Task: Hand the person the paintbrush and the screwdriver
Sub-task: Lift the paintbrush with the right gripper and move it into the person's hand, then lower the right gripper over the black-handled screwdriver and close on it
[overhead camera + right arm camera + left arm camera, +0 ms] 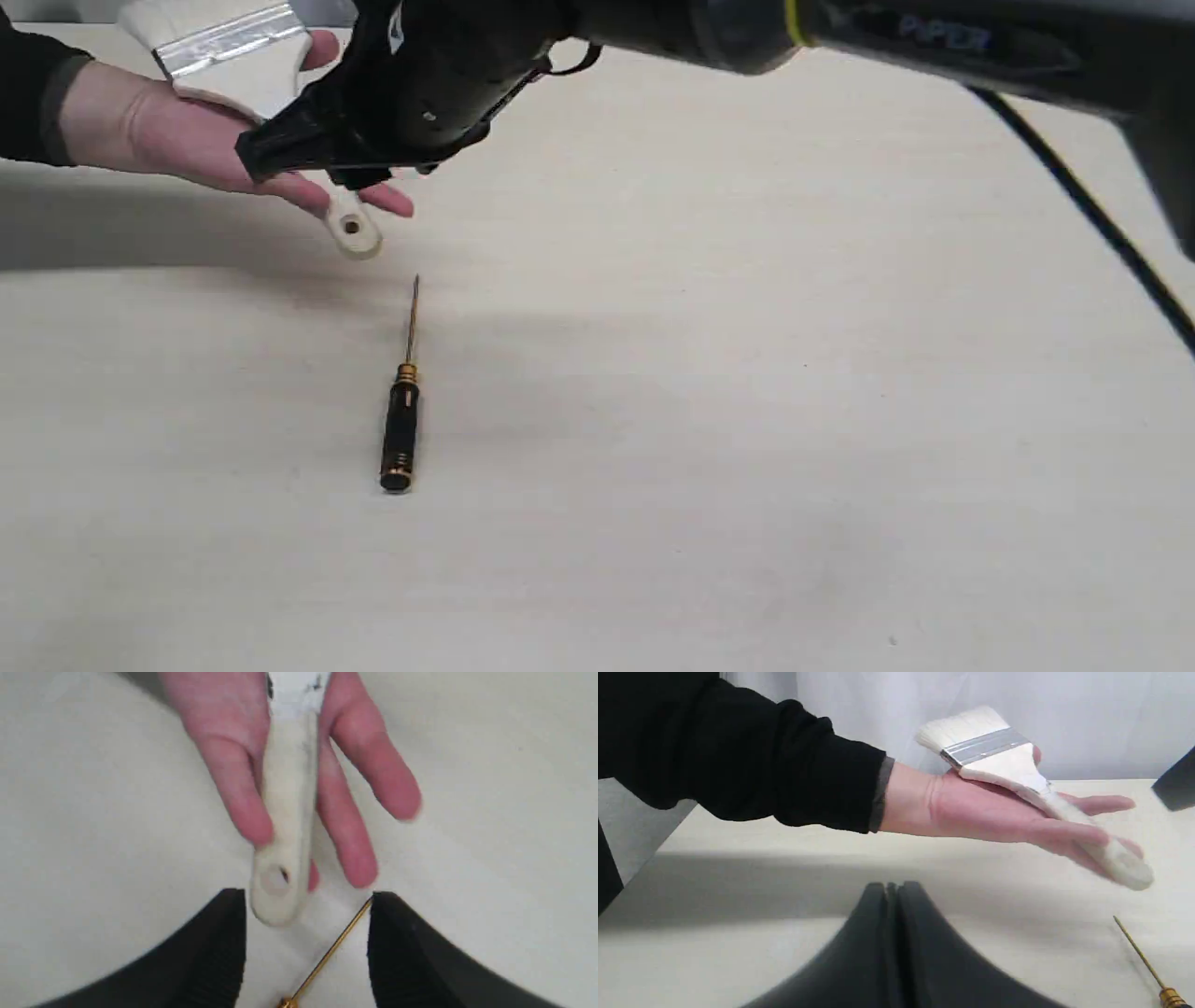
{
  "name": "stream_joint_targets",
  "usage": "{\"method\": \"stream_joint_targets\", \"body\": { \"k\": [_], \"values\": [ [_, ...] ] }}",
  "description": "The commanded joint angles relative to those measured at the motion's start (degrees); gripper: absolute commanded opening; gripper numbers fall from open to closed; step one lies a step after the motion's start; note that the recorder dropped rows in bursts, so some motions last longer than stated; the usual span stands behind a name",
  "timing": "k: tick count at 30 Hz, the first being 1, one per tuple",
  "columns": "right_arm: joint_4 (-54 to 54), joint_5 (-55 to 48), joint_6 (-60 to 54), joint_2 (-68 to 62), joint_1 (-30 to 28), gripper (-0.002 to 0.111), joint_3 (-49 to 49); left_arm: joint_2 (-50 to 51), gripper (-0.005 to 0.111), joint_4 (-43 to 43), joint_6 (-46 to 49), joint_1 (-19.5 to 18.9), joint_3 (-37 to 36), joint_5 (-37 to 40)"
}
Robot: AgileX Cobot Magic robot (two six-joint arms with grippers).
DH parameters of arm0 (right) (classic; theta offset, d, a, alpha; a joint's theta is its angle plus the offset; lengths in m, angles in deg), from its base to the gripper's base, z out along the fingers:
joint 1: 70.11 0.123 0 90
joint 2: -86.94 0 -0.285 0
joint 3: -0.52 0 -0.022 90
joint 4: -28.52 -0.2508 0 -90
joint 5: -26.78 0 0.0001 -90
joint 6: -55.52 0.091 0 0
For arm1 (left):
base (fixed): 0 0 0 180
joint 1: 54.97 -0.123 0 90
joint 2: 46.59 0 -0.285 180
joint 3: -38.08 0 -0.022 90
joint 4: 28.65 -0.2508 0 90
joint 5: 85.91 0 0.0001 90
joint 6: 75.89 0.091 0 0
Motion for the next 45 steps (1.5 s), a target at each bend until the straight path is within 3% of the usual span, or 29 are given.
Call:
{"method": "stream_joint_targets", "body": {
  "k": [1, 12, 33, 45],
  "values": [
    [-2.8, -5.3, -0.4, 3.7, -0.2, 0.045, 0.2, -0.1, 0.0, 0.1, -0.1, 0.5, -0.1, -0.4],
    [-8.1, -15.9, -0.2, 5.0, -0.2, 0.045, 0.2, -0.1, 0.0, 0.3, -0.1, 0.5, -0.1, -0.3],
    [-7.9, -11.0, 2.8, -8.4, 2.2, 0.045, 0.2, -0.1, 0.0, 0.3, -0.1, 0.5, -0.1, -0.3],
    [-0.8, -9.0, 10.1, -11.6, 3.8, 0.045, 0.2, -0.1, 0.0, 0.0, -0.1, 0.5, -0.1, -0.4]
  ]
}}
